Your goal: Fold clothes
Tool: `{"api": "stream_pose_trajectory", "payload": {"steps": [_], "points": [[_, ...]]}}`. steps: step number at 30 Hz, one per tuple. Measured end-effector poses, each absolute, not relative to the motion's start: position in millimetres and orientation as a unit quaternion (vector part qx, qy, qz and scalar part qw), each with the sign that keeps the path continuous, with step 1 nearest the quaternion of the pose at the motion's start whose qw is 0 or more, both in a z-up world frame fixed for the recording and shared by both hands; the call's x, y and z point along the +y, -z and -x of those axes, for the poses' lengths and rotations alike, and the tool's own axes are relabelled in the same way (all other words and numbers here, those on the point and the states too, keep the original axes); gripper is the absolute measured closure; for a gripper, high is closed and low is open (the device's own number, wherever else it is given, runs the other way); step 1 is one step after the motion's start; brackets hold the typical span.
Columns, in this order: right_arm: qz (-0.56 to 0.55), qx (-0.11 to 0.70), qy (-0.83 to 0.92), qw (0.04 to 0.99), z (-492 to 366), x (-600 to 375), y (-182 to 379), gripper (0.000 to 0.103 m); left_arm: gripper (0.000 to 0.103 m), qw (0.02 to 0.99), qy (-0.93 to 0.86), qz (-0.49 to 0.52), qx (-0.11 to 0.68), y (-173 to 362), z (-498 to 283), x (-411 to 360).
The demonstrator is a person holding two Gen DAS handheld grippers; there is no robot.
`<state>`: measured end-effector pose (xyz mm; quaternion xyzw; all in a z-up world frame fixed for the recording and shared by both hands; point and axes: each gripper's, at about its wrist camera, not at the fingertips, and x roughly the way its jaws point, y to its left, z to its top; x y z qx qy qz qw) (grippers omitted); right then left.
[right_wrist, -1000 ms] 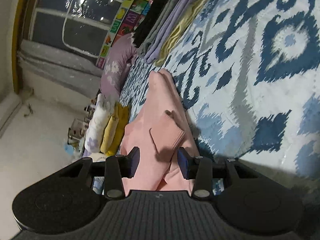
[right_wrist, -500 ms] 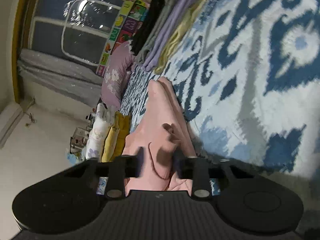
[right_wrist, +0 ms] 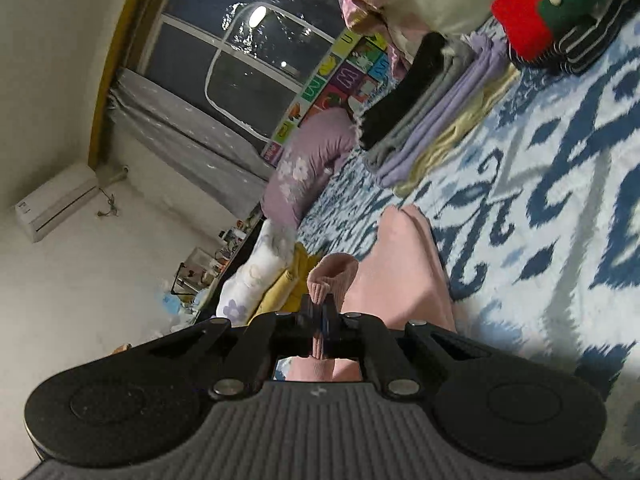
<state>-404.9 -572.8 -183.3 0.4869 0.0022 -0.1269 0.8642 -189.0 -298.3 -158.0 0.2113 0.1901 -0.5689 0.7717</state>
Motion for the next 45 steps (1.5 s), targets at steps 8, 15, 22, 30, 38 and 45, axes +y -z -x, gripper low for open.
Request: {"api": "stream_pose_trajectory", "payload": {"steps": [8,15,22,30,38,45], "points": [[-0.487,-0.019,0.128,0.864,415,-586,184,0.097,0.084,0.766,0.566,-0.233,0.197,163,192,-303],[-0.485,-0.023,0.132,0.864,424,-591,185,0.097,0.091,0.744,0.582,-0.271,0.183,173,204,-314],[-0.488,-0.022,0.142,0.861,431,-598,189,0.097,0.091,0.727,0.593,-0.296,0.181,181,216,-326],[-0.497,-0.017,0.154,0.854,440,-602,195,0.097,0.091,0.715,0.599,-0.307,0.189,189,219,-333],[-0.520,-0.015,0.167,0.837,454,-603,205,0.097,0.092,0.709,0.606,-0.298,0.202,190,215,-332],[-0.519,0.003,0.187,0.834,452,-601,212,0.097,0.091,0.706,0.613,-0.293,0.202,186,215,-330]]}}
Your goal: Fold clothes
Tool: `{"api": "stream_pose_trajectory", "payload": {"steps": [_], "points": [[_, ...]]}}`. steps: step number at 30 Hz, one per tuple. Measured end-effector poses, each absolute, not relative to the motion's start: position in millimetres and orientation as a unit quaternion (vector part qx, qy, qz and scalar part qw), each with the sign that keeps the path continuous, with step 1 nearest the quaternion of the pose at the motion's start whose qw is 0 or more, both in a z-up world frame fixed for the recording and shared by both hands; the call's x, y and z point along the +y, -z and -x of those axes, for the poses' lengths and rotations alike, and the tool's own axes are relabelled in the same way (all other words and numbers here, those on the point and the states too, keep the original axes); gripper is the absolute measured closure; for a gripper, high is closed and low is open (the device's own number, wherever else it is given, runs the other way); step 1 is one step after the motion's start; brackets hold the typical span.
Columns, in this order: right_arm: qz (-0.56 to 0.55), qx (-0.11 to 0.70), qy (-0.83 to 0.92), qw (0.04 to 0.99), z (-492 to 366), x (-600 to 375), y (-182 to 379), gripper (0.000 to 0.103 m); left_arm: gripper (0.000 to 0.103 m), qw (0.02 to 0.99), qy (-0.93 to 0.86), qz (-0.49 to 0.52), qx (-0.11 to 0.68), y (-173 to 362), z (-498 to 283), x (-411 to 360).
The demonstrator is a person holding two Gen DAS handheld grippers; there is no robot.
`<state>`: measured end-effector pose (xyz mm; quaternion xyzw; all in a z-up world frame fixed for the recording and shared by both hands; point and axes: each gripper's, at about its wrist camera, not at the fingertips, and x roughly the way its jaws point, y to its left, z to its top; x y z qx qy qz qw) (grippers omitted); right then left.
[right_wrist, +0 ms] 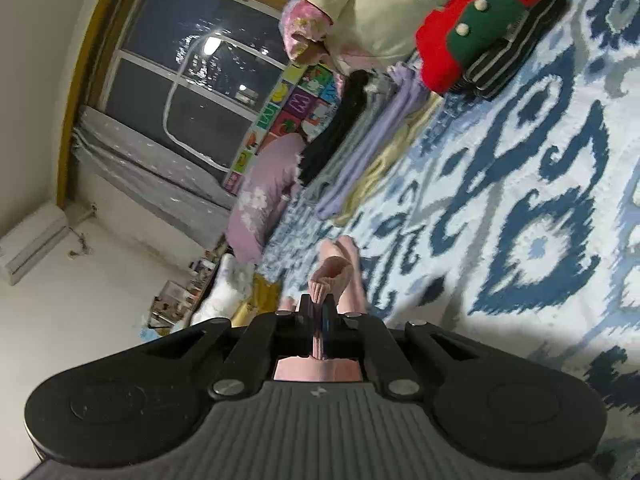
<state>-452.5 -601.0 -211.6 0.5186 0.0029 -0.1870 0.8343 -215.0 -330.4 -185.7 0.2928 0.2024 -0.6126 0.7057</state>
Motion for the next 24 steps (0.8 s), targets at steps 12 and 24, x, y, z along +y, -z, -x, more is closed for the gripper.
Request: {"api": "stream_pose_trajectory", "payload": {"steps": [12,24], "points": [[-0.520,0.013,0.211,0.828,447,-612,222,0.097,0.079,0.747,0.616,-0.117,0.224,142,153,-285],[-0.504,-0.025,0.162,0.848,452,-606,204,0.097,0.086,0.691,0.637,-0.253,0.231,180,197,-326]]}}
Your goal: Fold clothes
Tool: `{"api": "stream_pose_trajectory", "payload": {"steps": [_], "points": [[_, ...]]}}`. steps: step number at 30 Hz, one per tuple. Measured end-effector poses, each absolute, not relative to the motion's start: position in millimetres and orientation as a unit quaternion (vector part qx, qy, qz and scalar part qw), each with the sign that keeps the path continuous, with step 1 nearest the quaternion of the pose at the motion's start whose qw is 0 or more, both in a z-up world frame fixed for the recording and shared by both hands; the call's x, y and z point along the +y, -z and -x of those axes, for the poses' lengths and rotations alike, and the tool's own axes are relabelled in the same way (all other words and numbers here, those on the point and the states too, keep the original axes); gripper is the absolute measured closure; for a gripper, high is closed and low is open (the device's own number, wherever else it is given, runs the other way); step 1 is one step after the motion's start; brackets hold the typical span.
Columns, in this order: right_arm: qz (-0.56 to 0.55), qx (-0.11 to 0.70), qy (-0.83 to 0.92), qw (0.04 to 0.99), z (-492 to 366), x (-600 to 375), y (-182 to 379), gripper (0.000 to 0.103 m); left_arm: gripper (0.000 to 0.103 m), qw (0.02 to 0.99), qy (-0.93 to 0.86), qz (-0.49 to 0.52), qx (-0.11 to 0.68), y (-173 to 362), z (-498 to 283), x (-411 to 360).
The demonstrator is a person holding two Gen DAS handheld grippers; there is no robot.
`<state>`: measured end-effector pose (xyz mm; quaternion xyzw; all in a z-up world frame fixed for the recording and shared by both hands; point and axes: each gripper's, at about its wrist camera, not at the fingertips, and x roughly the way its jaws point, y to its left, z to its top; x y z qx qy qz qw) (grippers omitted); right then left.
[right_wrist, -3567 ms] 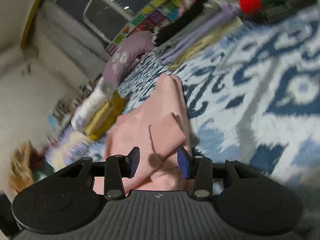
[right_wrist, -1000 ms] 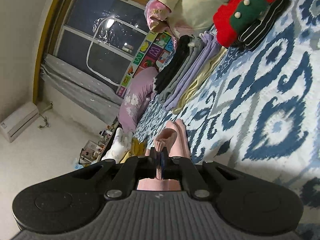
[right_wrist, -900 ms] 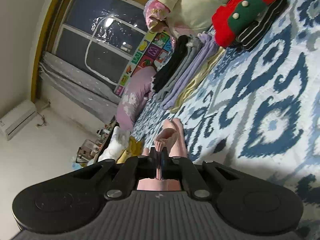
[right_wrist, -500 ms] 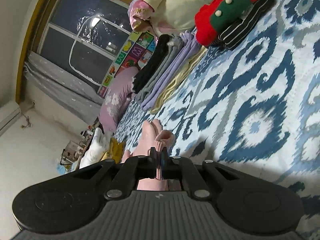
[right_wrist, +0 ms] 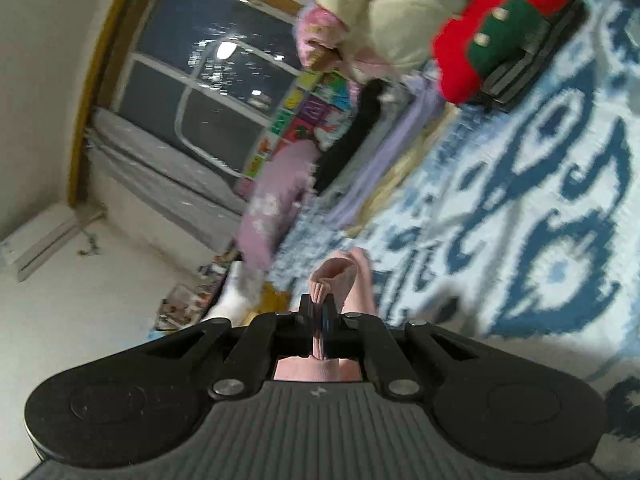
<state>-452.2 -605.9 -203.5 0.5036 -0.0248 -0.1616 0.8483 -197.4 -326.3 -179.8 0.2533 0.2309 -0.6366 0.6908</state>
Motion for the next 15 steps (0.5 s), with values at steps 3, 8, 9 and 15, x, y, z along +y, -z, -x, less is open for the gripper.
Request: {"api": "stream_pose_trajectory", "payload": {"steps": [3,8,9,15], "points": [[-0.503,-0.019,0.174,0.846,456,-607,203,0.097,0.086,0.683,0.641,-0.261,0.235,182,197,-327],[-0.509,0.045,0.221,0.830,455,-609,217,0.097,0.083,0.676,0.647,-0.259,0.239,174,192,-322],[-0.512,0.045,0.219,0.829,455,-609,218,0.097,0.083,0.681,0.645,-0.252,0.237,170,189,-322],[-0.476,0.024,0.176,0.861,449,-601,199,0.097,0.083,0.745,0.608,-0.141,0.235,150,155,-331]]}}
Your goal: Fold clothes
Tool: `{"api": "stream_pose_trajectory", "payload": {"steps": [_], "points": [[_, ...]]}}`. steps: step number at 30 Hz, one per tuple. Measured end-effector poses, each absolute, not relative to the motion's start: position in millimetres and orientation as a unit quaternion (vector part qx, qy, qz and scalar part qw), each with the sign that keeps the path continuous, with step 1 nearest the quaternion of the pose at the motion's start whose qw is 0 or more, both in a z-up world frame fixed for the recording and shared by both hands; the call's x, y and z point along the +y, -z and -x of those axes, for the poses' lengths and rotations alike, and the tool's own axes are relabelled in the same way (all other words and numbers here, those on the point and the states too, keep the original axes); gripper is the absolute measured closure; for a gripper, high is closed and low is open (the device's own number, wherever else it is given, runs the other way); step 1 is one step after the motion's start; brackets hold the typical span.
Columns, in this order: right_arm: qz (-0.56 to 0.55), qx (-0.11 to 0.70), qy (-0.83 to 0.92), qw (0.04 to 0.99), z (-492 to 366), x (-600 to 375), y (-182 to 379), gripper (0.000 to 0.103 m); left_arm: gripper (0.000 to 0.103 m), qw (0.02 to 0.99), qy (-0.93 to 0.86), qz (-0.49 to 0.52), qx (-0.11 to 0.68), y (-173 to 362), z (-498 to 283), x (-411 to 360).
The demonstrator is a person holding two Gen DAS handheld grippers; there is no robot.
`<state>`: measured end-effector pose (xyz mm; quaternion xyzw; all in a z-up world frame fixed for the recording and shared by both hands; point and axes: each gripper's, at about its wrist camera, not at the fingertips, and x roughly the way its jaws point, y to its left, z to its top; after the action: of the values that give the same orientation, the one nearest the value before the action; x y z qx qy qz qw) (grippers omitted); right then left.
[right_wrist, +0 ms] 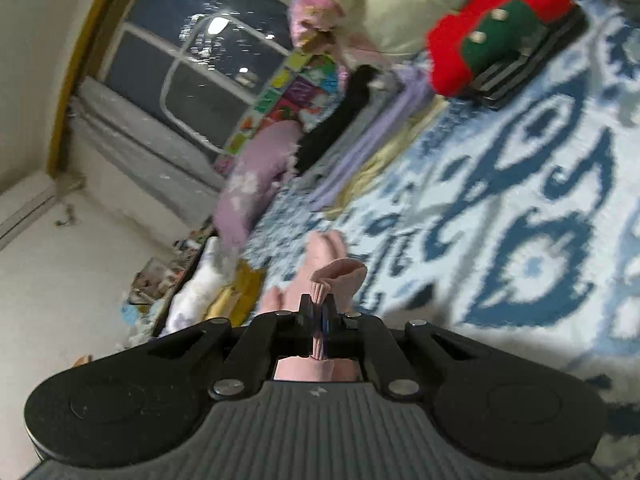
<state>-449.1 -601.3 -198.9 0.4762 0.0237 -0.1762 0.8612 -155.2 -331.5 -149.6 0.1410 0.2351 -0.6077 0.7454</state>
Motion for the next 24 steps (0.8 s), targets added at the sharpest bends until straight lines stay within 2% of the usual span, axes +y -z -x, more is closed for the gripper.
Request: {"api": "stream_pose_trajectory", "payload": {"steps": [3,7,9,15,24], "points": [[-0.444,0.005,0.141,0.885,437,-598,185,0.097,0.083,0.766,0.587,-0.095,0.244,146,143,-338],[-0.435,-0.022,0.103,0.894,432,-591,169,0.097,0.083,0.777,0.571,-0.087,0.250,147,140,-349],[-0.419,0.017,0.133,0.898,430,-591,170,0.097,0.083,0.779,0.567,-0.092,0.252,147,138,-357],[-0.478,0.109,0.217,0.844,444,-603,211,0.097,0.083,0.787,0.552,-0.113,0.253,152,128,-382],[-0.496,0.140,0.239,0.823,441,-603,235,0.097,0.083,0.792,0.541,-0.156,0.235,159,93,-420]]}}
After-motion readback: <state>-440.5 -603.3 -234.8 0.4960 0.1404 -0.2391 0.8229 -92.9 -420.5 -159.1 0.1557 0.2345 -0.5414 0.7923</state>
